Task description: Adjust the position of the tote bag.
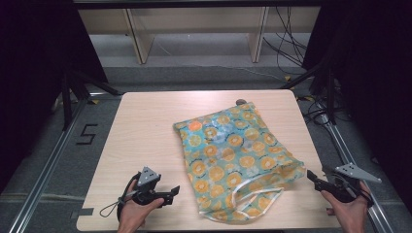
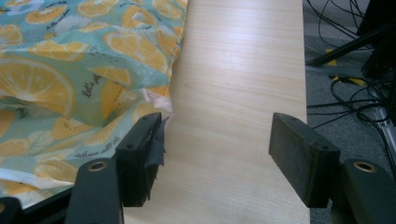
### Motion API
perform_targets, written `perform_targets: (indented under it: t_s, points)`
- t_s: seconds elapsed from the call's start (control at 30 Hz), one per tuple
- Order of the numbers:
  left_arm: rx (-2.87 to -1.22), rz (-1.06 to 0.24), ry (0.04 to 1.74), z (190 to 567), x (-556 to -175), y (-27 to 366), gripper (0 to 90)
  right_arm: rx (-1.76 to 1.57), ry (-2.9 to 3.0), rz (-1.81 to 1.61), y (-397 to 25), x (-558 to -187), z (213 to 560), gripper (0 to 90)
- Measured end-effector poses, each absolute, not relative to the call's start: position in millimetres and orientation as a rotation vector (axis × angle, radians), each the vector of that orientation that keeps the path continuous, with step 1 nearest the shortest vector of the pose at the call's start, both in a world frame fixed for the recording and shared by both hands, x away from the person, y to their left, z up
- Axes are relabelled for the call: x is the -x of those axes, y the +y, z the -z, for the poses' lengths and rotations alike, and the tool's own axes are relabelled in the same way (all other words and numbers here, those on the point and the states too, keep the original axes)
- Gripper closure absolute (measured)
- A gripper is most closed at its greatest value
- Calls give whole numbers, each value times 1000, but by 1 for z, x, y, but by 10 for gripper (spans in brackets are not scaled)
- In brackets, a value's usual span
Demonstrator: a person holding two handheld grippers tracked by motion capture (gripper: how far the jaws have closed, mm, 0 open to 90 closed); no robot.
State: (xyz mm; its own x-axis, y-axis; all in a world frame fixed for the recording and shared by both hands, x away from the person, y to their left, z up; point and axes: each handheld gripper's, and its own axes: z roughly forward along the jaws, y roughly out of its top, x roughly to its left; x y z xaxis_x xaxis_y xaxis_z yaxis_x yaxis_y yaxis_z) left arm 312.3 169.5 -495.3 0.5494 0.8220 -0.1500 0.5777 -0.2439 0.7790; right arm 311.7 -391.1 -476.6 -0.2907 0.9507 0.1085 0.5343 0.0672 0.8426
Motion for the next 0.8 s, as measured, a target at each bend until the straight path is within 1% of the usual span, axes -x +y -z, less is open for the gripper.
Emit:
perform_targets:
  t_s: [0.07, 0.1, 0.17, 0.23, 0.27, 0.3, 0.33, 0.47, 0.5, 0.53, 0.63, 0.67, 0.7, 0.73, 0.77, 0.8]
  points:
    - [-1918, -361, 1136, 496, -312, 167, 153, -1441, 1877, -1131, -394, -314, 477, 361]
    - [-1939, -350, 1125, 496, -313, 168, 153, -1511, 1856, -1157, -391, -311, 475, 362]
    - [-1938, -354, 1121, 496, -312, 167, 153, -1468, 1853, -1157, -393, -314, 474, 362]
    - [-1931, -341, 1129, 496, -312, 167, 153, -1509, 1836, -1174, -393, -315, 471, 360]
    - [-1894, -339, 1138, 497, -312, 164, 152, -1459, 1853, -1160, -396, -317, 470, 357]
    - [-1892, -343, 1137, 497, -313, 164, 152, -1483, 1844, -1196, -395, -318, 467, 353]
    - [-1898, -346, 1132, 497, -313, 164, 153, -1453, 1876, -1186, -397, -322, 464, 323]
    - [-1912, -323, 1126, 497, -314, 163, 153, -1481, 1911, -1223, -392, -325, 457, 323]
    - [-1891, -313, 1139, 497, -314, 161, 153, -1468, 1922, -1230, -391, -327, 454, 322]
    - [-1914, -312, 1127, 497, -315, 161, 153, -1458, 1935, -1235, -388, -329, 451, 319]
    - [-1897, -310, 1122, 496, -314, 155, 153, -1415, 1964, -1246, -378, -336, 438, 308]
    - [-1886, -291, 1121, 495, -314, 151, 153, -1400, 2007, -1259, -370, -341, 429, 281]
    - [-1886, -291, 1121, 495, -314, 151, 153, -1400, 2007, -1259, -370, -341, 429, 281]
    - [-1890, -278, 1118, 495, -314, 150, 153, -1325, 2058, -1240, -361, -349, 422, 253]
    - [-1880, -265, 1116, 495, -315, 147, 153, -1325, 2058, -1240, -361, -349, 422, 253]
    - [-1872, -256, 1115, 496, -316, 144, 153, -1280, 2124, -1231, -350, -357, 419, 237]
